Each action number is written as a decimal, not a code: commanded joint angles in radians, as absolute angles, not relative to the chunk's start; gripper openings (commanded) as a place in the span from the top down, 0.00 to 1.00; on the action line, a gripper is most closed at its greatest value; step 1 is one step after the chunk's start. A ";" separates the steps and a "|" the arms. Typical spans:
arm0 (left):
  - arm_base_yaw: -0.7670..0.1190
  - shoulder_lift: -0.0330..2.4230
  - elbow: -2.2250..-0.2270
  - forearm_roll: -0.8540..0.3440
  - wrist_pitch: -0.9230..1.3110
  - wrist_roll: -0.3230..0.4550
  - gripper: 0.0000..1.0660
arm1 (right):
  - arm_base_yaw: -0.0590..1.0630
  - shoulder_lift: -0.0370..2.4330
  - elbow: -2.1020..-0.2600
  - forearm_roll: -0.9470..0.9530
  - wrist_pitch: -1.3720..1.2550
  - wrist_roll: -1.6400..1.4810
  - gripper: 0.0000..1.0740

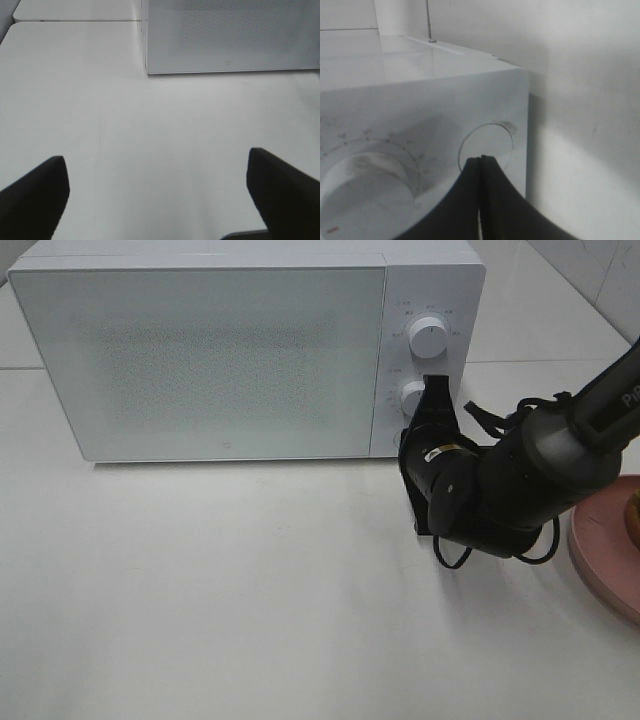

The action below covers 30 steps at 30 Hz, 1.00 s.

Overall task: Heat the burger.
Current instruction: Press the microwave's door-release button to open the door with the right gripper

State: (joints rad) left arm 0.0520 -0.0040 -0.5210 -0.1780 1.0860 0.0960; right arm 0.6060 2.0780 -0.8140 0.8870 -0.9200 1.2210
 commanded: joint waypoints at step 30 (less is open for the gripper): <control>0.051 -0.027 -0.516 -0.177 1.074 0.089 0.17 | 0.559 2.150 -0.958 0.909 -1.002 1.165 1.00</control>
